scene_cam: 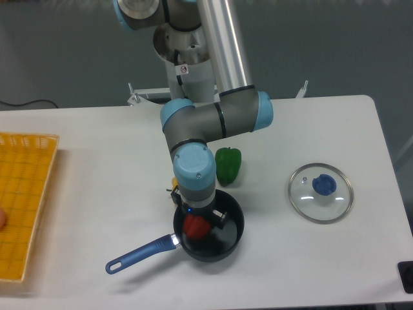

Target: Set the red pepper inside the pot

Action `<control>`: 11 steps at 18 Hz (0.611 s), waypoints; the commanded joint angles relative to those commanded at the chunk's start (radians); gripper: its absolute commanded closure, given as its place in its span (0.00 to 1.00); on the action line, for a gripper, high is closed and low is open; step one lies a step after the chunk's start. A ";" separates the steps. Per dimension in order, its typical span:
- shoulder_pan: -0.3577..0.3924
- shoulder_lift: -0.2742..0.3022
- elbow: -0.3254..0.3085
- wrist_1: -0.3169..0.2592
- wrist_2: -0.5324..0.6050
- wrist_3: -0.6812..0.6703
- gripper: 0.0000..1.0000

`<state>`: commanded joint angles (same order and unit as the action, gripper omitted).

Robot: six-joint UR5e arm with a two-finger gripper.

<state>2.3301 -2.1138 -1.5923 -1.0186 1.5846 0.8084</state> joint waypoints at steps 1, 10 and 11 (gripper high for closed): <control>0.000 0.002 0.000 0.000 0.000 0.000 0.36; 0.002 0.005 0.002 0.000 0.000 0.006 0.08; 0.002 0.006 0.003 0.000 0.000 0.005 0.08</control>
<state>2.3317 -2.1077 -1.5892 -1.0186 1.5846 0.8130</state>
